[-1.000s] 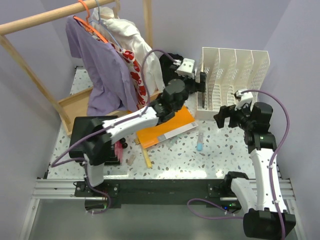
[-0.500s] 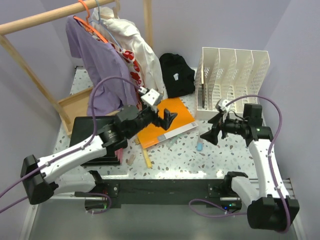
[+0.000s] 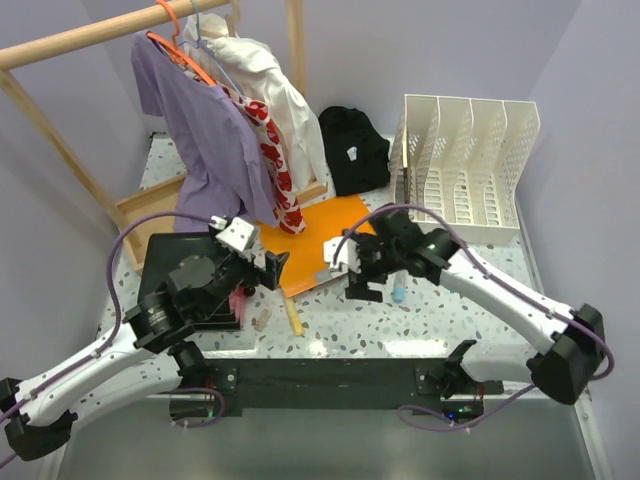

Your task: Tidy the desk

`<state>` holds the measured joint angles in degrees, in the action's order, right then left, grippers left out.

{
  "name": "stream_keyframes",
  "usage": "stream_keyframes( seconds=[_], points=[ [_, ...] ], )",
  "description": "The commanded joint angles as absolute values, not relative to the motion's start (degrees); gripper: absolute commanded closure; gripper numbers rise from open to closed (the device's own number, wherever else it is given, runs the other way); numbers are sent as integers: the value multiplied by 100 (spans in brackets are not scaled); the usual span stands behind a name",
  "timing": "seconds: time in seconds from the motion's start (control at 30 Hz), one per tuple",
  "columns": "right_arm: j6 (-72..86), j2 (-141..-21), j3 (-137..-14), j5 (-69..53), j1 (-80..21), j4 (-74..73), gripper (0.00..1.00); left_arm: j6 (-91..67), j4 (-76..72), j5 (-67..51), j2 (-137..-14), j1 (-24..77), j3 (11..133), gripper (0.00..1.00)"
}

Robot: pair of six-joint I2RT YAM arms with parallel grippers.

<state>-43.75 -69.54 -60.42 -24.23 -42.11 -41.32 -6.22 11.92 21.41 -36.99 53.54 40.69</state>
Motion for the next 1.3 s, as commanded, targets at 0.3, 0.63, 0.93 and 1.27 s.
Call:
stream_keyframes(
  seconds=[0.3, 0.63, 0.93, 1.27],
  points=[
    [-4246, -8708, -5731, 1300, -6468, -1109, 1, -703, 1661, 3708, -2998, 5309, 3639, 0],
    [-4148, -9430, -5124, 2003, -6715, 491, 2, -861, 1837, 4570, -2224, 5309, 3604, 0],
    [-4604, -10133, -4773, 2487, -6733, 1528, 15, -879, 1828, 4623, -2048, 5300, 3595, 0],
    [-4782, -10652, -4439, 2654, -6750, 2145, 49, -844, 1854, 4535, -2171, 5300, 3612, 0]
  ],
)
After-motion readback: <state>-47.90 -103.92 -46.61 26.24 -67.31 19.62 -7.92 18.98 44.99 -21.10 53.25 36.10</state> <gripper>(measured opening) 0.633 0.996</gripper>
